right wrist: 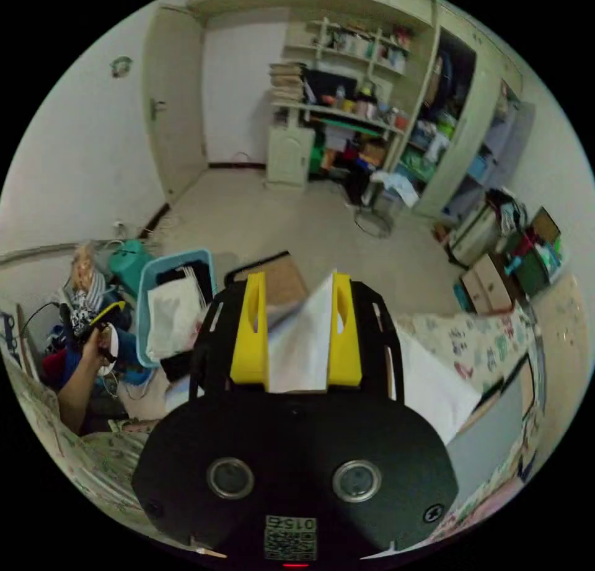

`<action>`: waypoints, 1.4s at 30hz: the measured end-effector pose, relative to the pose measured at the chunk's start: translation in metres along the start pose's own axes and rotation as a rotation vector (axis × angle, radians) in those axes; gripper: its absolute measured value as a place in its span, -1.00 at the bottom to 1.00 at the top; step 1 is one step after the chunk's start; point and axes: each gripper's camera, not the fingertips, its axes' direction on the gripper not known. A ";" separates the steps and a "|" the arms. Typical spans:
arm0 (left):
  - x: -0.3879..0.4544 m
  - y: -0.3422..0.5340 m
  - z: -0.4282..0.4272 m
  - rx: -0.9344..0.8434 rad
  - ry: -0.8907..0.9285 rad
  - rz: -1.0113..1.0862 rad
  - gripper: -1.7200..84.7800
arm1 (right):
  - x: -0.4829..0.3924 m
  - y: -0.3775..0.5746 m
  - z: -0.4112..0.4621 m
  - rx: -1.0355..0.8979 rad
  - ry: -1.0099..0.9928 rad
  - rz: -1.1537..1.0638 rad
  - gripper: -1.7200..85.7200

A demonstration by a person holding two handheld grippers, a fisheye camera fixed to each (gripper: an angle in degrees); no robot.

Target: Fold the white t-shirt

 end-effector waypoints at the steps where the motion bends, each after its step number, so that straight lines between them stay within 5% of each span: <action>1: 0.017 0.002 0.008 0.016 0.021 0.010 -0.81 | -0.001 -0.001 0.026 -0.084 0.006 0.023 -0.60; 5: 0.086 -0.008 0.045 0.022 0.218 0.085 -0.80 | -0.015 -0.034 0.038 -0.166 0.076 0.080 -0.70; 7: 0.120 -0.012 0.059 0.026 0.307 0.139 -0.80 | -0.018 -0.061 -0.002 -0.092 0.023 0.118 -0.85; 15: 0.272 -0.013 0.102 0.066 0.620 0.343 -0.81 | 0.023 -0.053 -0.213 0.294 -0.339 0.359 -0.90; 25: 0.577 0.022 0.232 -0.253 1.174 0.693 -0.75 | -0.034 -0.104 -0.363 0.385 -0.372 0.586 -0.89; 33: 0.718 0.144 0.321 -0.398 1.058 0.967 -0.69 | -0.096 -0.252 -0.451 0.344 -0.336 0.585 -0.82; 37: 0.734 0.155 0.369 -0.431 1.078 0.927 -0.71 | -0.101 -0.314 -0.509 0.486 -0.507 0.649 -0.66; 42: 0.769 0.161 0.397 -0.465 1.055 0.966 -0.70 | -0.111 -0.384 -0.541 0.643 -0.713 0.791 -0.82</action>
